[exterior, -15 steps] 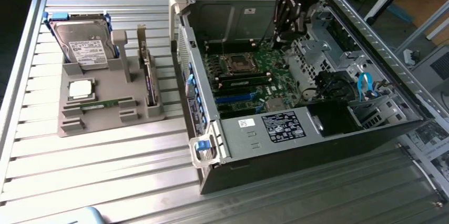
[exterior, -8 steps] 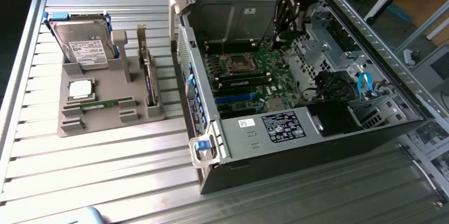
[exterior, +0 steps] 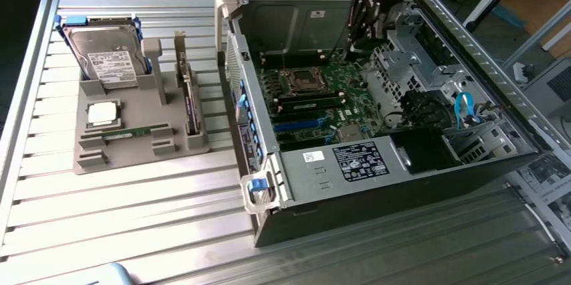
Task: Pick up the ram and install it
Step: 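Press down the ram until it locks into place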
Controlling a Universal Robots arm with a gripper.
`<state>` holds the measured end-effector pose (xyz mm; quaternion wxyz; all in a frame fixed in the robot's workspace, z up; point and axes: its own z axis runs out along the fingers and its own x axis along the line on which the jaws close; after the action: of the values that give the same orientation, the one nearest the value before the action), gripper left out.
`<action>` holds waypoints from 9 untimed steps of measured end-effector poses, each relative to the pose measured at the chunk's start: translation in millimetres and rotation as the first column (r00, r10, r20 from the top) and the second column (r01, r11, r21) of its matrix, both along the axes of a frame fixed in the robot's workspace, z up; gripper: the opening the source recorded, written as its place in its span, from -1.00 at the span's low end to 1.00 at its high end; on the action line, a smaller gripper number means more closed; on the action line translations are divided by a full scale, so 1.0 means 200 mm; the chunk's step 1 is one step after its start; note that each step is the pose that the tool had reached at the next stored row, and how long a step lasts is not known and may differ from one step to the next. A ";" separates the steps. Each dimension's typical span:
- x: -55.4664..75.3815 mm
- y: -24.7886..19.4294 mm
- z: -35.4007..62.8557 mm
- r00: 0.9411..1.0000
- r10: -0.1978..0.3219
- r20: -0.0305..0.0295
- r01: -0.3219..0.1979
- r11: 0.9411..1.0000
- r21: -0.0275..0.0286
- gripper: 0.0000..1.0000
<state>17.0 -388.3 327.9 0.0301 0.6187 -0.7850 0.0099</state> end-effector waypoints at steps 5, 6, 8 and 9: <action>0.00 0.010 0.000 1.000 -0.023 0.000 0.023 1.000 0.000 -0.79; 0.00 0.012 0.000 1.000 -0.027 0.000 0.027 1.000 0.000 -0.79; 0.00 0.015 0.000 0.999 -0.033 0.000 0.033 0.999 0.000 -0.79; 0.00 0.015 0.000 0.999 -0.037 0.000 0.037 0.999 0.000 -0.79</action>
<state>16.8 -385.2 327.9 0.0303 0.6040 -0.7963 0.0093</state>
